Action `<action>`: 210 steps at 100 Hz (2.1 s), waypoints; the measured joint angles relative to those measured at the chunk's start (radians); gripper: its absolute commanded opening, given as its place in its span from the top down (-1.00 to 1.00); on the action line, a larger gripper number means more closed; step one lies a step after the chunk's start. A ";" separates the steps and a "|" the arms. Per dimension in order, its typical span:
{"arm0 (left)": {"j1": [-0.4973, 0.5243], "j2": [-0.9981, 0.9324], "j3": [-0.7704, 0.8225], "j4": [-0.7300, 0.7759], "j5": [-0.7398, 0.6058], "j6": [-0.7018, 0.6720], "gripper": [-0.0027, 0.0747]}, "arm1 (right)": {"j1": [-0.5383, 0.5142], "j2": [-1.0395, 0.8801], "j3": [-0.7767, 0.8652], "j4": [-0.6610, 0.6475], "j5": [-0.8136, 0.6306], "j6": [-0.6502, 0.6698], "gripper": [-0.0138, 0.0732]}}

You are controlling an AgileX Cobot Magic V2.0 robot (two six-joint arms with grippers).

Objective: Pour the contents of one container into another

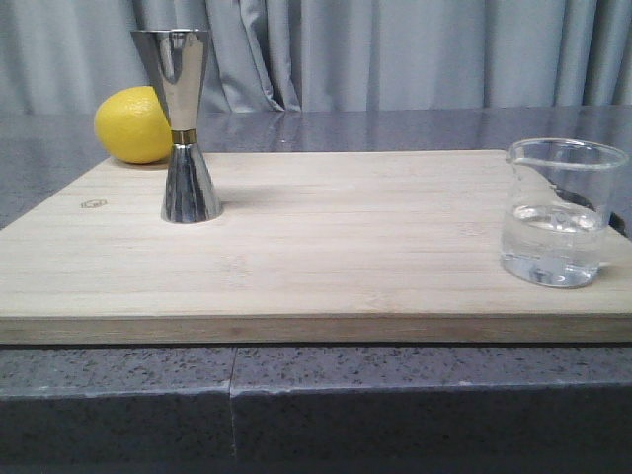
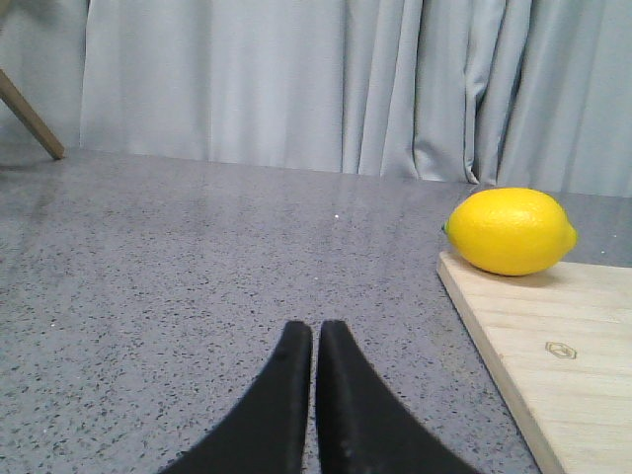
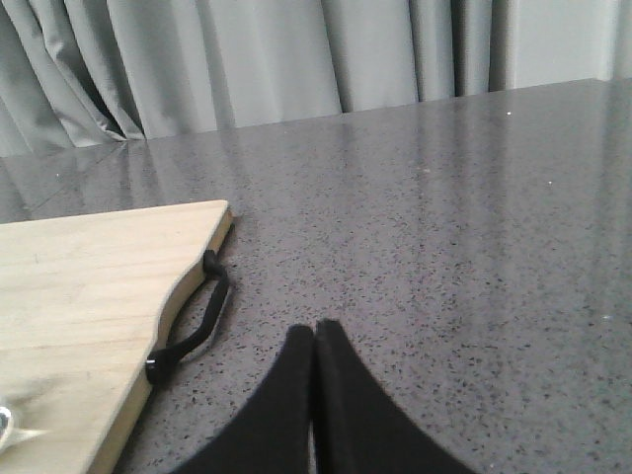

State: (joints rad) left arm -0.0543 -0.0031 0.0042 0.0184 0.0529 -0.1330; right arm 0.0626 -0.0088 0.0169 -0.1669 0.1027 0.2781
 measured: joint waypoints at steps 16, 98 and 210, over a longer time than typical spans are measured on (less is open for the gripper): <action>0.000 0.000 0.000 0.000 0.000 0.000 0.98 | 0.000 0.000 0.000 0.000 0.000 0.000 0.85; 0.000 0.000 0.000 0.000 0.000 0.000 0.98 | 0.000 0.000 0.000 0.000 0.000 0.000 0.85; 0.000 0.000 0.000 0.000 -0.053 0.000 0.98 | 0.000 0.000 0.000 0.000 -0.021 0.000 0.85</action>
State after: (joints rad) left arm -0.0543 -0.0031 0.0042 0.0184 0.0000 -0.1330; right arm 0.0626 -0.0088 0.0169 -0.1669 0.0819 0.2781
